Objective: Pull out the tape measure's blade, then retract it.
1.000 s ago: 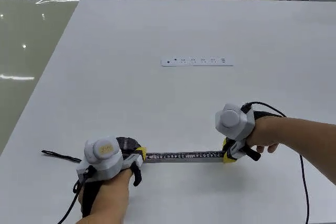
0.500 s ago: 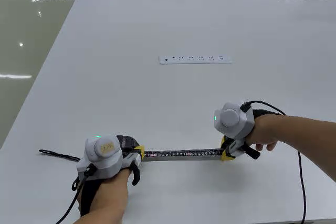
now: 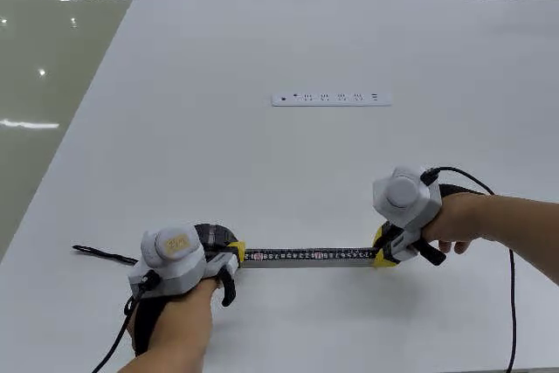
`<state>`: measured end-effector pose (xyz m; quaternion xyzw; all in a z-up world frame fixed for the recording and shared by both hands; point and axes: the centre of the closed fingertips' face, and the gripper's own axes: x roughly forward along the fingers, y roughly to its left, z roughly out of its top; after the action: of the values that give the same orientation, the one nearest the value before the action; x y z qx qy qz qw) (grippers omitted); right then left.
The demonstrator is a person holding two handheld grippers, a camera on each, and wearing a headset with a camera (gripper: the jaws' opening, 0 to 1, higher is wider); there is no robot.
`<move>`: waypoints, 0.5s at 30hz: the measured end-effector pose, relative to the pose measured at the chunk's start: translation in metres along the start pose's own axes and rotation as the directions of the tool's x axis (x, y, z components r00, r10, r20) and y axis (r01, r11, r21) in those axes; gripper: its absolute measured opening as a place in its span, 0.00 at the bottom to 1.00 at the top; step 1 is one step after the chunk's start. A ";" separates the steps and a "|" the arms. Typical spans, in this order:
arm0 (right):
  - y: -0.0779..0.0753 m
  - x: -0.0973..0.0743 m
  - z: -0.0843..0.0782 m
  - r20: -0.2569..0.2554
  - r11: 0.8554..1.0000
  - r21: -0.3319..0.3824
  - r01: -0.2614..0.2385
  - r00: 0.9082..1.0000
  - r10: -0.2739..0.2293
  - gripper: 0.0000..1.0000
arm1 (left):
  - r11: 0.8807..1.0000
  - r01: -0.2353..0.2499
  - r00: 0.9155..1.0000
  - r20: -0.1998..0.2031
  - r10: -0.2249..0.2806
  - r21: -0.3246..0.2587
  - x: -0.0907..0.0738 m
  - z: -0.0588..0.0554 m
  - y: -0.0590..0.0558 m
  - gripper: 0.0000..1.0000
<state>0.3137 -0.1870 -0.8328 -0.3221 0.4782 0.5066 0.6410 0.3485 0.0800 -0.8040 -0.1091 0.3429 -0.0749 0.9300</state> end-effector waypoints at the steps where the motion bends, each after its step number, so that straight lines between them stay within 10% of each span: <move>1: 0.000 0.000 0.000 0.000 1.000 0.003 -0.002 1.000 0.002 0.14 | 1.000 0.001 1.000 0.000 -0.001 -0.002 0.000 0.000 0.000 0.58; 15: 0.001 0.006 0.014 0.011 1.000 -0.013 -0.013 1.000 0.013 0.14 | 1.000 0.014 1.000 -0.003 -0.014 -0.010 0.000 -0.001 0.000 0.58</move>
<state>0.3168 -0.1721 -0.8334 -0.3204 0.4734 0.5158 0.6381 0.3478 0.0796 -0.8049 -0.1159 0.3438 -0.0800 0.9284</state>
